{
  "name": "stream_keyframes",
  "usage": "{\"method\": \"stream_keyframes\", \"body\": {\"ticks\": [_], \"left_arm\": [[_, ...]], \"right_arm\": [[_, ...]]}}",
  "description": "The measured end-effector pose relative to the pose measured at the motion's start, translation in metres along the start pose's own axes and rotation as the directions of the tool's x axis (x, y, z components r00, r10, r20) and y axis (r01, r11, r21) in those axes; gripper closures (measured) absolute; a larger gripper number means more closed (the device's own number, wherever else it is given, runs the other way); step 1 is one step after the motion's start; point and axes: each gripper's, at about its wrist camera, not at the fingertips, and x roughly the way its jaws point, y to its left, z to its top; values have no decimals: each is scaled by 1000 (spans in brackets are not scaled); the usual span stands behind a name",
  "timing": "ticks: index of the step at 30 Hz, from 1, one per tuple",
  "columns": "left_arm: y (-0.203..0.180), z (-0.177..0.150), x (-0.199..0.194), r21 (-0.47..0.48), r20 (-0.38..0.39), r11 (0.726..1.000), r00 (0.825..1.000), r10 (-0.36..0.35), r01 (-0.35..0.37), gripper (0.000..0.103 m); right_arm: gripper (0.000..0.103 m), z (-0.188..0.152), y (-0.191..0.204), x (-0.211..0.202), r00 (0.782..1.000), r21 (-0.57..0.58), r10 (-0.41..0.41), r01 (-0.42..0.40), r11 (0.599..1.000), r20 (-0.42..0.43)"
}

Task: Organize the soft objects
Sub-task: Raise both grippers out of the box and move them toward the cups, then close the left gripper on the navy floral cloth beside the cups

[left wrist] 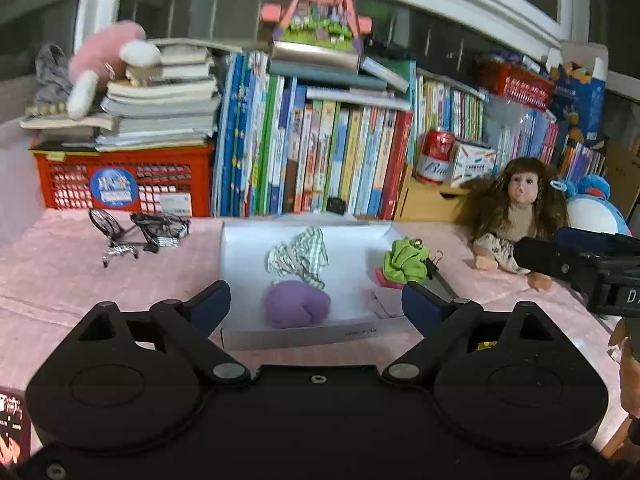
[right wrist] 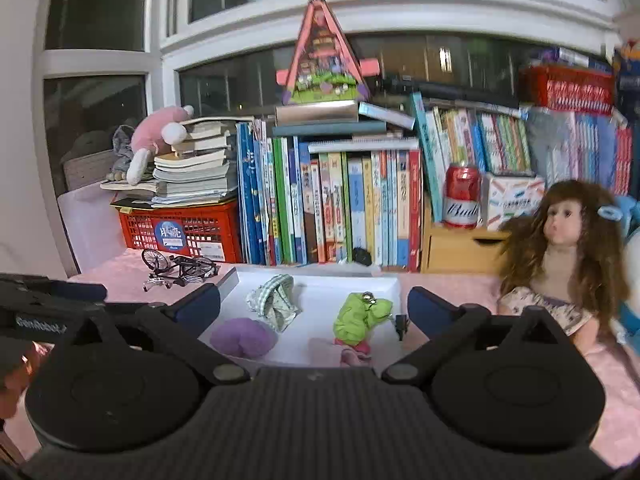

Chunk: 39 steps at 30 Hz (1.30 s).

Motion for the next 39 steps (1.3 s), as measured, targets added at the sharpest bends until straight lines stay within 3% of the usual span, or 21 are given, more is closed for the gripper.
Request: {"method": "stream_keyframes", "body": {"ticks": [8,14,20,23,25,28,34,39], "left_arm": [[-6,-42,-30,2,77,1000,997,-10,10,5],[-6,-82,-42,-10,91,1000,996,8,-8,1],[3,-118,-44,-51,61,997,997,54,-51,1],[7,-138,-42,-99,49,991,994,96,-91,12],[9,-148,-38,-128,32,986,993,114,-109,32],[14,-158,-28,-184,-6,975,992,129,-128,49],[17,-158,-11,-226,-12,958,984,179,-177,66],[20,-155,4,-244,-29,949,979,200,-201,82]], "right_arm": [[0,-36,-1,-25,996,-14,-54,55,998,70],[0,-76,-7,-35,992,44,-97,94,995,83],[0,-107,-4,-39,987,27,-148,147,989,66],[0,-119,-2,-40,984,24,-170,169,985,59],[0,-124,0,-39,984,15,-172,172,985,45],[2,-133,4,-38,982,-5,-187,187,982,15],[10,-144,8,-33,982,-24,-183,182,983,-41],[10,-147,15,-24,981,-81,-177,171,982,-78]]}}
